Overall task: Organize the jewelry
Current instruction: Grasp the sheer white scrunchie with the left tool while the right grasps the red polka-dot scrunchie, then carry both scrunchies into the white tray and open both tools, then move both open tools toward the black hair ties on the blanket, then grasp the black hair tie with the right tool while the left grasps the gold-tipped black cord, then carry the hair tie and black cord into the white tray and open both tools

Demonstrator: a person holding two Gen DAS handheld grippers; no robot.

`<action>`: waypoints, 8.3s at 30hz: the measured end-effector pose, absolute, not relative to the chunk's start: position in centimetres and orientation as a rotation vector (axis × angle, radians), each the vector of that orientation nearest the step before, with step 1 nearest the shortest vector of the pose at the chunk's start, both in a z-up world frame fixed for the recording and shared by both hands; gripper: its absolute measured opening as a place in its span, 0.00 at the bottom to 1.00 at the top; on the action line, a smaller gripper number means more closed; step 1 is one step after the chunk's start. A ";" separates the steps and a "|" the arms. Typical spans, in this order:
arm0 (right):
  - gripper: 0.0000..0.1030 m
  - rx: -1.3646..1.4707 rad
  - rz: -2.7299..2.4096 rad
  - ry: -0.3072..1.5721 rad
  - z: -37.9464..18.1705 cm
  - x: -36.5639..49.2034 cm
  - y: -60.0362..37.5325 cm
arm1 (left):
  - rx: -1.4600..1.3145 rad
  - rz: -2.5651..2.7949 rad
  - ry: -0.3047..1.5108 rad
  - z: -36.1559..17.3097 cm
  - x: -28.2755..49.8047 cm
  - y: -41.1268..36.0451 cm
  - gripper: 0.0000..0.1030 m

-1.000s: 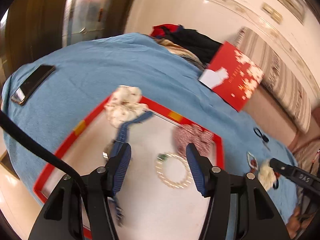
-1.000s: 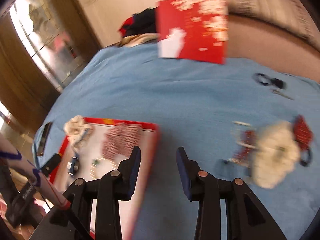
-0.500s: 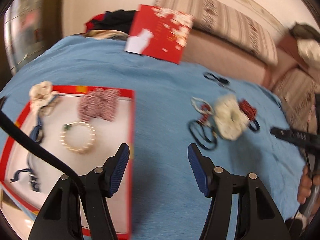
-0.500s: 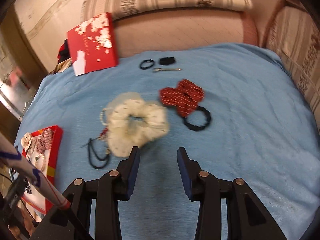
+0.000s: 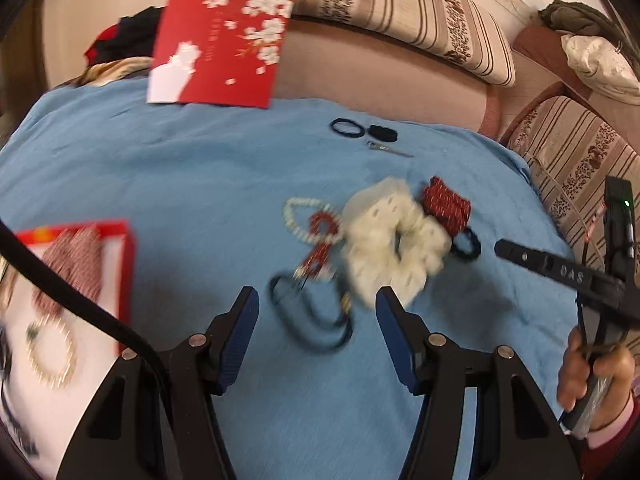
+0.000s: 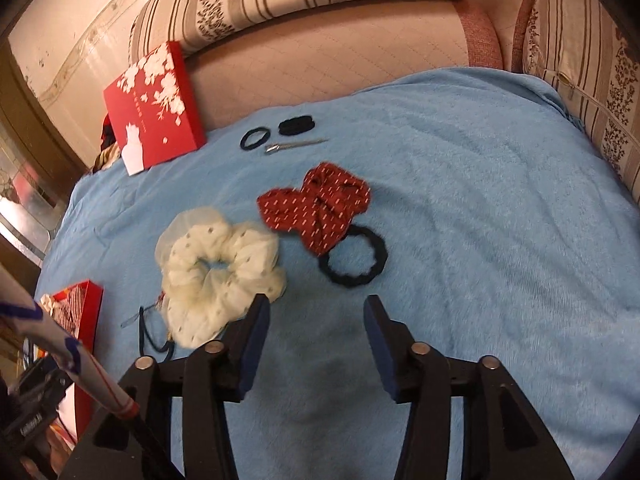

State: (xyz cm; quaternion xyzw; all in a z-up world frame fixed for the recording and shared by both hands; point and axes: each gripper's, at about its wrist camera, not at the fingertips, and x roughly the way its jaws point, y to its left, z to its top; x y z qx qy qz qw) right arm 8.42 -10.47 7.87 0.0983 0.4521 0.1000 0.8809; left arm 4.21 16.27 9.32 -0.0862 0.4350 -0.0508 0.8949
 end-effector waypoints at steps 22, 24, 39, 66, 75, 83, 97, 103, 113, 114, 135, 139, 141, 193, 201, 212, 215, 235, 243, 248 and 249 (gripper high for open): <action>0.47 0.289 0.184 1.009 4.2 18.4 -10.2 | -0.256 -0.321 0.997 4.3 13.5 10.9 0.17; 0.15 0.319 0.189 1.030 3.9 18.6 -10.4 | -0.252 -0.325 0.994 4.6 13.3 10.6 0.07; 0.10 0.228 0.212 0.915 10.7 13.3 -9.3 | -0.347 -0.354 0.806 12.7 6.5 15.2 0.05; 0.10 0.079 0.689 0.951 13.4 -2.0 13.6 | -0.617 0.138 0.797 11.3 -12.8 40.7 0.05; 0.10 0.022 0.771 1.018 10.4 -5.1 19.7 | -0.604 0.245 0.972 7.2 -13.8 42.5 0.05; 0.10 -0.089 0.773 1.078 7.4 -5.9 22.9 | -0.543 0.265 0.988 6.7 -13.8 42.6 0.05; 0.33 -0.158 0.765 1.085 5.8 -7.8 23.3 | -0.632 0.243 0.838 8.3 -15.2 43.4 0.25; 0.39 -0.171 0.755 1.019 7.6 -8.4 21.7 | -0.673 0.220 0.748 9.4 -15.5 43.0 0.33; 0.44 -0.094 0.653 0.987 8.6 -7.2 13.5 | -0.617 0.198 0.757 9.5 -13.6 40.4 0.34; 0.44 -0.077 0.631 0.990 8.5 -6.9 12.1 | -0.614 0.193 0.755 9.6 -13.5 40.1 0.34; 0.45 0.229 0.274 0.997 5.6 -3.6 -9.4 | -0.388 -0.102 0.819 10.6 -7.7 25.3 0.37; 0.45 0.255 0.270 0.997 5.0 -3.1 -10.4 | -0.330 -0.138 0.900 9.7 -4.9 21.3 0.37; 0.45 0.262 0.267 0.994 4.8 -2.9 -10.7 | -0.287 -0.149 0.922 9.3 -3.6 19.5 0.37; 0.08 0.200 0.189 0.904 9.1 8.2 -11.4 | -0.322 -0.329 0.837 11.3 1.5 19.3 0.00; 0.08 0.225 0.216 0.935 8.8 6.3 -10.0 | -0.135 -0.341 0.983 6.4 3.5 13.8 0.28; 0.09 0.165 0.234 1.033 3.3 5.9 -9.3 | -0.043 -0.261 1.046 2.4 6.8 11.7 0.34; 0.13 0.154 0.244 1.034 2.4 6.2 -9.2 | 0.008 -0.246 1.047 1.9 7.1 10.8 0.34; 0.09 0.129 0.275 0.939 6.4 4.3 -7.1 | -0.280 -0.287 0.856 10.1 2.1 18.4 0.06; 0.09 0.104 0.382 0.893 10.7 2.8 -1.4 | -0.455 -0.158 0.714 14.5 -2.4 28.5 0.06; 0.09 0.085 0.481 0.888 12.6 2.2 4.6 | -0.549 -0.037 0.647 15.1 -5.5 35.8 0.06; 0.09 0.080 0.502 0.889 12.9 2.0 6.0 | -0.566 -0.013 0.648 14.9 -5.9 37.0 0.06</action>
